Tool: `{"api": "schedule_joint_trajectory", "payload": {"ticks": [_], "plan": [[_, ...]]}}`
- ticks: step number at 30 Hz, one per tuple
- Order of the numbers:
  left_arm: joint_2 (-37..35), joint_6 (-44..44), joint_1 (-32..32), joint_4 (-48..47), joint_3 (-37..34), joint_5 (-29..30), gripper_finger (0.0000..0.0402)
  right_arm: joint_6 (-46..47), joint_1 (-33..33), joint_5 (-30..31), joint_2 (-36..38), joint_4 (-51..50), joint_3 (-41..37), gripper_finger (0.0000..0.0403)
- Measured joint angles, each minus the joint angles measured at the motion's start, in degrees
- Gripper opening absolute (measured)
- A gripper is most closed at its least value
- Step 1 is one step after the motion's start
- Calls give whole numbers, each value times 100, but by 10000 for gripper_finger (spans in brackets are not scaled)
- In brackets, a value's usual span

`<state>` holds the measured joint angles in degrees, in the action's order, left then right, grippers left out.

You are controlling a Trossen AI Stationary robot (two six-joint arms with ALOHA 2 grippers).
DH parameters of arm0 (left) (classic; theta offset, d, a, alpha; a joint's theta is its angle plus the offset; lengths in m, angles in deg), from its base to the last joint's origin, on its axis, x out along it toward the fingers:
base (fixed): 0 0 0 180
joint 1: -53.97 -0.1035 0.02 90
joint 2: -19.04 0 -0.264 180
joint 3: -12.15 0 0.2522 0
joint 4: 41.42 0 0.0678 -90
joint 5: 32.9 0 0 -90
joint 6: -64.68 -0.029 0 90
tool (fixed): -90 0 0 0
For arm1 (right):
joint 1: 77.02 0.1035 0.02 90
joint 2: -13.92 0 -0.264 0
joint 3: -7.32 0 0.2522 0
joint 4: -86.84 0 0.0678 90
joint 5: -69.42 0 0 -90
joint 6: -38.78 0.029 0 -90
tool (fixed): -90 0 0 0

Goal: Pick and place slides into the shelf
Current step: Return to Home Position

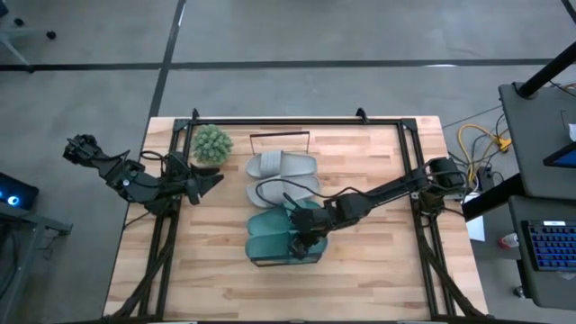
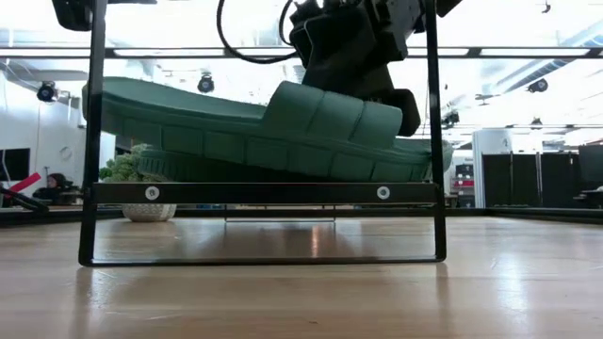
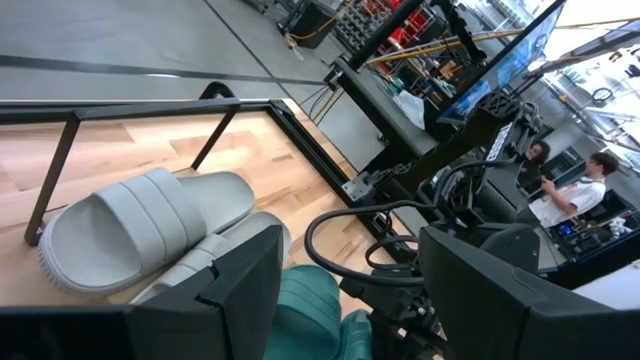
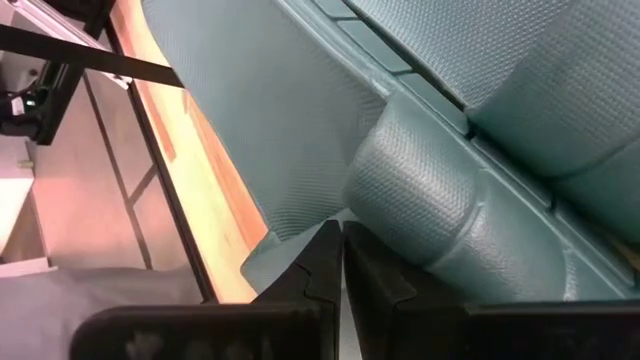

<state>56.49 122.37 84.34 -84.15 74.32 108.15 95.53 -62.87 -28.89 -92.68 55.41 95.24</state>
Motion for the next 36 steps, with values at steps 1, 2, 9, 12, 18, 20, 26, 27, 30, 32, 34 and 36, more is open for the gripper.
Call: {"api": "schedule_joint_trajectory", "payload": {"ticks": [1, 2, 9, 12, 18, 20, 26, 27, 30, 32, 34, 36], "plan": [[0, 2, 0, 0, 0, 0, 219, 0, -7, 0, -4, -11, 15, 8], [2, 2, 0, 1, 0, 0, 219, -1, -10, 0, -5, -14, 24, 8], [2, 2, 0, 0, 0, -1, 219, 3, -66, 13, -5, -142, 24, 8], [2, 2, 0, 0, 0, 0, 219, -9, -99, -51, -20, -142, -17, 8], [2, 7, 1, -2, 0, 0, 219, -71, -134, -58, 16, 206, -57, 8], [2, 7, 2, -3, 0, 0, 219, -72, -156, -57, 45, 364, -48, 8], [18, 7, 1, -3, 0, 0, 219, -220, -219, -30, 52, 377, 131, 8], [24, 7, 0, -3, -2, -2, 219, -247, -231, -23, 52, 393, 155, 8], [39, 7, 2, -3, -2, 0, 219, -346, -273, 1, 52, 407, 239, 8], [42, 7, 2, -3, -2, 0, 219, -406, -307, 14, 52, 418, 288, 8], [46, 7, 2, -3, -2, 0, 219, -435, -340, 22, 52, 440, 324, 8], [46, 4, 2, -3, -2, -2, 219, -439, -369, 18, 56, 446, 345, 8]]}}
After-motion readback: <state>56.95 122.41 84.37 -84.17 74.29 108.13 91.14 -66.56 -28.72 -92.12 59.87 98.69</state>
